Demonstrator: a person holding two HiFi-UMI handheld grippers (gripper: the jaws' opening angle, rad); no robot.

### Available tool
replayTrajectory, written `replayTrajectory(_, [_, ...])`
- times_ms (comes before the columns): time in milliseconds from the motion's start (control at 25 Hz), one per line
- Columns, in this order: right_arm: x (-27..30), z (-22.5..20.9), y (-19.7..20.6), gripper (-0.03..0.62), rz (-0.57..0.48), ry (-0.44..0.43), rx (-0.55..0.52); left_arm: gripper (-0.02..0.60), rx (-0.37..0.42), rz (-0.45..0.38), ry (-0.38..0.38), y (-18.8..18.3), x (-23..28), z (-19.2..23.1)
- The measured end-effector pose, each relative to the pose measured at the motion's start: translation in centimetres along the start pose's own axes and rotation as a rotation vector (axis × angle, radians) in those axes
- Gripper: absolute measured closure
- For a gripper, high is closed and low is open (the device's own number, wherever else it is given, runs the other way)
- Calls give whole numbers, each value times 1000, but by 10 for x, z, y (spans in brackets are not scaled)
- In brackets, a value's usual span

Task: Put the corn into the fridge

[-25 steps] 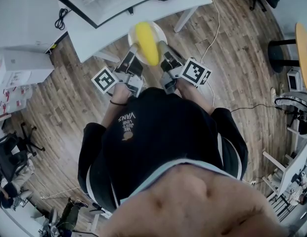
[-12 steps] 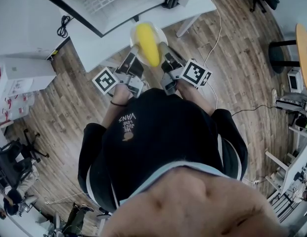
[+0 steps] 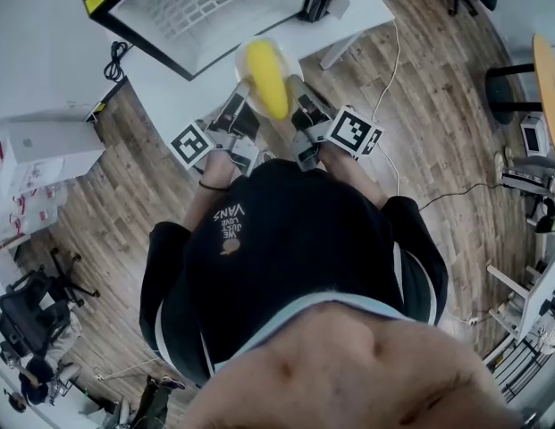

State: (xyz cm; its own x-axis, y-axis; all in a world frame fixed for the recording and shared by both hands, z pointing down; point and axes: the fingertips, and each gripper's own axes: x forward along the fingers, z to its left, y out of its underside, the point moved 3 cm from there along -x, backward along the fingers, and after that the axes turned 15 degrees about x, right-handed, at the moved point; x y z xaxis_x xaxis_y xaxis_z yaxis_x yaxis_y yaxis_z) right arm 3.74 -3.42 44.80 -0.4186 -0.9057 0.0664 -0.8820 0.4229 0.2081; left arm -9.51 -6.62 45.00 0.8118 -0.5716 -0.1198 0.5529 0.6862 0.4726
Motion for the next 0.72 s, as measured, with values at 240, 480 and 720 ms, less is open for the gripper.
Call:
replayTrajectory(240, [14, -3, 2, 568, -22, -2, 14, 535, -3, 27, 6, -11, 3, 10])
replayTrajectory(480, [6, -6, 0, 568, -32, 5, 13, 535, -15, 30, 15, -4, 5, 9])
replayTrajectory(720, [29, -5, -9, 568, -16, 4, 5, 535, -23, 20, 11, -20, 16, 20])
